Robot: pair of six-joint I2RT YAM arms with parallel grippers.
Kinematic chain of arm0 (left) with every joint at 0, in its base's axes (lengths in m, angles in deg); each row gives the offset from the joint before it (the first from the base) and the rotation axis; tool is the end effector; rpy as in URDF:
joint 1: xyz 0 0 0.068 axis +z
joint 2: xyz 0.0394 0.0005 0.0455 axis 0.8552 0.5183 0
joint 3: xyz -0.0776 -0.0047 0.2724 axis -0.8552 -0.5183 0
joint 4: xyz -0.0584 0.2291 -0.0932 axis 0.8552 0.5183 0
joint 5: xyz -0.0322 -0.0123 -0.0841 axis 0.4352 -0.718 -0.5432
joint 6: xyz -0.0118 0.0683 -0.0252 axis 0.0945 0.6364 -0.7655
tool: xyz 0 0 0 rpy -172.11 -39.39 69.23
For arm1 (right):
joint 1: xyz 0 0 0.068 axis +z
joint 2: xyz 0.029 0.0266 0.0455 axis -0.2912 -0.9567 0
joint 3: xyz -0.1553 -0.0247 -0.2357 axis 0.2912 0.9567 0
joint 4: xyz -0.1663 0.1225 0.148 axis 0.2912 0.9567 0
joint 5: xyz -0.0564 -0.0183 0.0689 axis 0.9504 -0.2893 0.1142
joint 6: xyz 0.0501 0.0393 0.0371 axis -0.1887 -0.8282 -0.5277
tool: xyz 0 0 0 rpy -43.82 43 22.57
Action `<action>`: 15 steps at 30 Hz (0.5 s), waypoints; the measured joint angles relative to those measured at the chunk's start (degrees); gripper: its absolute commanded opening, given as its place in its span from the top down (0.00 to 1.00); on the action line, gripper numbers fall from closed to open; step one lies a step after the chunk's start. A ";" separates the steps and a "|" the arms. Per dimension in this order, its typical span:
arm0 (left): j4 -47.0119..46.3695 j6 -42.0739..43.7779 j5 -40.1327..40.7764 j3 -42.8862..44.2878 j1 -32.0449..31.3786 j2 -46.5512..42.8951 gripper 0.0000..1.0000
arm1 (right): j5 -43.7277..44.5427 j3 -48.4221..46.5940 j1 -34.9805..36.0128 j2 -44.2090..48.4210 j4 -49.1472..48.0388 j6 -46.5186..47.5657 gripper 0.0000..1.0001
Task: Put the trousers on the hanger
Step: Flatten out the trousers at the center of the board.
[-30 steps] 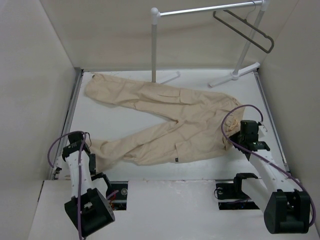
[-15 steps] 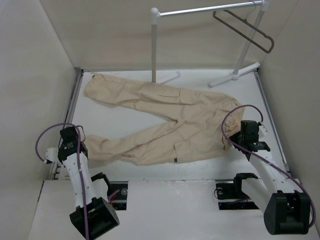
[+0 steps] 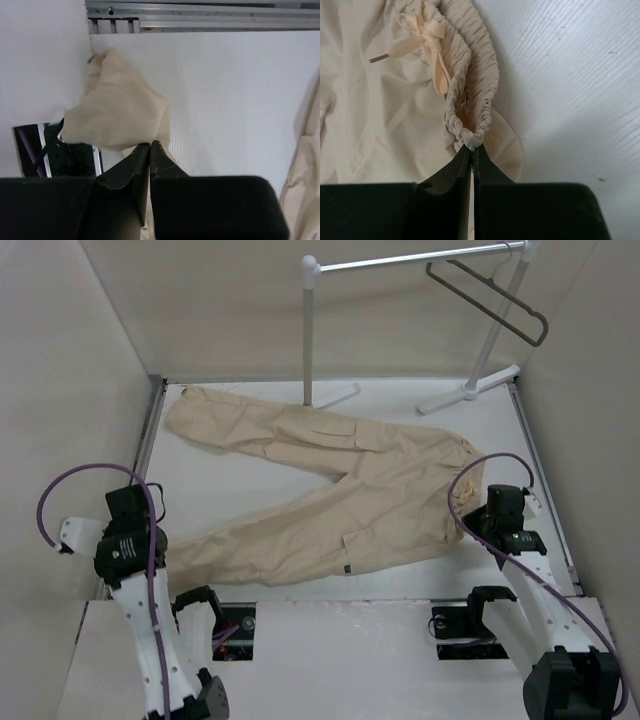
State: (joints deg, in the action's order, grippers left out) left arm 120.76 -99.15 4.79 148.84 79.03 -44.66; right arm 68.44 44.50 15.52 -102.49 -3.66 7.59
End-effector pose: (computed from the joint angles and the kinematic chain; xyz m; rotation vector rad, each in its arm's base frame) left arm 0.0674 0.0568 0.3271 -1.6191 1.6701 0.3025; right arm 0.1562 -0.0152 0.1864 1.1744 2.0702 0.2174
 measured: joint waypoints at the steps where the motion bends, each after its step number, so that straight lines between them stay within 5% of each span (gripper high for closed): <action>1: -0.63 0.26 0.52 0.55 -0.33 2.71 0.99 | 0.00 -0.02 -0.04 -0.61 0.02 0.00 0.96; 8: -15.56 3.08 1.97 13.92 -3.78 37.81 0.94 | -0.02 -1.53 -0.55 -3.52 0.35 0.02 0.96; 15: -24.61 9.88 3.06 27.36 -5.14 64.72 0.53 | -0.02 -1.60 -3.15 0.94 2.54 0.33 0.96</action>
State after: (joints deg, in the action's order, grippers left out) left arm 96.15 -89.27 7.85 176.20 73.90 20.06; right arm 68.42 42.90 12.37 -101.55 -1.13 7.92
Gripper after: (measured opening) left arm 0.404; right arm 0.073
